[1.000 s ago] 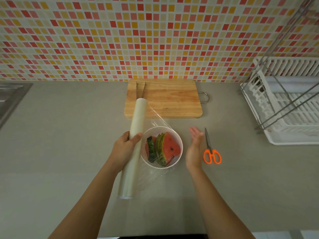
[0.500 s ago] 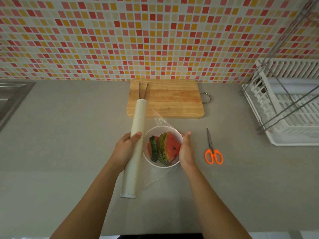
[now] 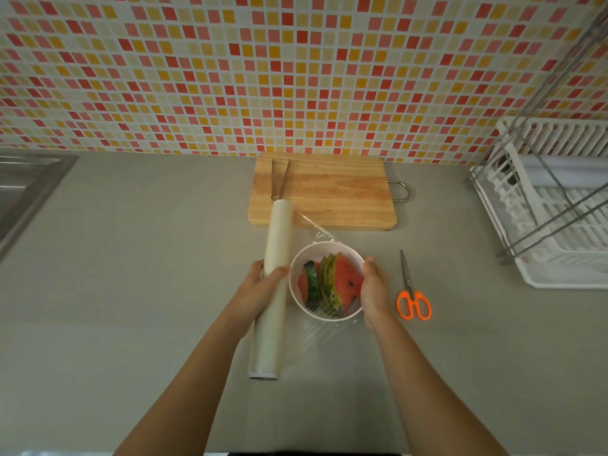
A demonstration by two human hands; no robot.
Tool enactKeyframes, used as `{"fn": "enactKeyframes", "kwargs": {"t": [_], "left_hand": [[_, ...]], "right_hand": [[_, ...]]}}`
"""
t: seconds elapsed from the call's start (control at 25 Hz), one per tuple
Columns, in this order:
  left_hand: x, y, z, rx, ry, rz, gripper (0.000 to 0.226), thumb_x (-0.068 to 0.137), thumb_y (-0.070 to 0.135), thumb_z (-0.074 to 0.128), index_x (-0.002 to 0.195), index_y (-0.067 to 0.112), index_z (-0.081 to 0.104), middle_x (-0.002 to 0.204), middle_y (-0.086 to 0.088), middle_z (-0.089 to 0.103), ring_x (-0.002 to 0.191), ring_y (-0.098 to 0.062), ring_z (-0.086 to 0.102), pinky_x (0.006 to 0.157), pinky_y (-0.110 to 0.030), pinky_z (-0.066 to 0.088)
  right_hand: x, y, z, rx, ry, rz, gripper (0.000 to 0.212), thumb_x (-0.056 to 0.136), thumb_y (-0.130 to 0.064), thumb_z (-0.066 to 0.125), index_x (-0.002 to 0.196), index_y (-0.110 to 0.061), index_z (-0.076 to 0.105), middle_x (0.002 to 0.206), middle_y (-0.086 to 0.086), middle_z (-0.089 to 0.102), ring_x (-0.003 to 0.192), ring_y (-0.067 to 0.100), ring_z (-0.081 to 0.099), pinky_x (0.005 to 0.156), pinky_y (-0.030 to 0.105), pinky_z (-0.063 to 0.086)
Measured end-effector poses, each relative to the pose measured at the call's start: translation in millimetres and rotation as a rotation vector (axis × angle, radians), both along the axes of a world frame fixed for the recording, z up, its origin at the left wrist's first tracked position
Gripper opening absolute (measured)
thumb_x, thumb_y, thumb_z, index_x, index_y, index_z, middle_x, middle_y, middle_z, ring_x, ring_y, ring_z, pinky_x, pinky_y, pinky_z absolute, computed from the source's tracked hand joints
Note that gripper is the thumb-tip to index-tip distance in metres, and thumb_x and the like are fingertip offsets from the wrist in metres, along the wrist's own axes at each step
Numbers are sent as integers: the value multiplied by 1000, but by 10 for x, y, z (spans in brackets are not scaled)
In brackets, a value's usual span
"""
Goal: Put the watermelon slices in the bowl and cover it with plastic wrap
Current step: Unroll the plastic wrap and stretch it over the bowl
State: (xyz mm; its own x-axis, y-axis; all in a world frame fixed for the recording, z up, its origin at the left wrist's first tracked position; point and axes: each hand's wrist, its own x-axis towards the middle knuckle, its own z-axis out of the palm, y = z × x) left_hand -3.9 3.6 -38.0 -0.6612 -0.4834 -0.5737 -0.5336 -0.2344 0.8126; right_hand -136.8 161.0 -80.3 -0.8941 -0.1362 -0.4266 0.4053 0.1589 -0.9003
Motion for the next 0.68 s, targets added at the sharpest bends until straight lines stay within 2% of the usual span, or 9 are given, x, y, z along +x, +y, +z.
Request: {"fn": "enactKeyframes", "kwargs": {"t": [0.12,0.24,0.32,0.4,0.44,0.56,0.68], "left_hand": [[-124,139,14,14,51,-44,55,84,31,65,131,28,36,114,0,59,99,-21,63,82,-39,54],[-214,201,0,-42,-16,22,52,84,35,65,124,18,37,110,-3,57,99,-24,60,85,-44,53],[-211,222,-25,-100,-69,53,47,83,41,65,115,17,40,107,-5,58,94,-23,60,80,-42,53],[-185,244,-43,-151,-81,68,43,82,45,63,111,19,43,105,-4,59,89,-21,61,71,-37,51],[-169,250,-50,-159,-76,73,42,82,46,62,112,21,44,105,-5,60,89,-22,62,72,-38,52],[-129,251,-73,-53,-37,72,47,85,47,57,122,22,42,110,-11,63,94,-32,65,83,-48,54],[-23,244,-67,30,3,55,51,86,51,56,125,22,42,109,-10,63,85,-24,64,68,-37,55]], "right_hand": [[-178,108,26,50,11,-8,40,98,-34,33,109,-6,59,106,9,62,99,22,57,83,29,41],[-236,120,17,101,18,-3,44,98,-35,32,112,-4,59,113,16,62,108,29,57,94,39,45],[-236,113,26,132,21,0,46,97,-37,32,114,-3,59,116,17,62,110,30,56,96,39,44],[-232,110,20,135,27,8,48,97,-38,31,115,-2,59,115,17,62,109,30,56,94,38,45],[-227,113,20,135,34,6,49,97,-39,31,114,-2,59,114,16,62,108,29,56,91,36,44],[-219,116,40,136,62,-3,48,98,-38,31,109,-3,60,108,15,62,103,28,57,85,33,43],[-213,124,42,115,81,30,44,98,-37,29,100,-5,61,103,16,64,98,28,59,82,33,44]]}}
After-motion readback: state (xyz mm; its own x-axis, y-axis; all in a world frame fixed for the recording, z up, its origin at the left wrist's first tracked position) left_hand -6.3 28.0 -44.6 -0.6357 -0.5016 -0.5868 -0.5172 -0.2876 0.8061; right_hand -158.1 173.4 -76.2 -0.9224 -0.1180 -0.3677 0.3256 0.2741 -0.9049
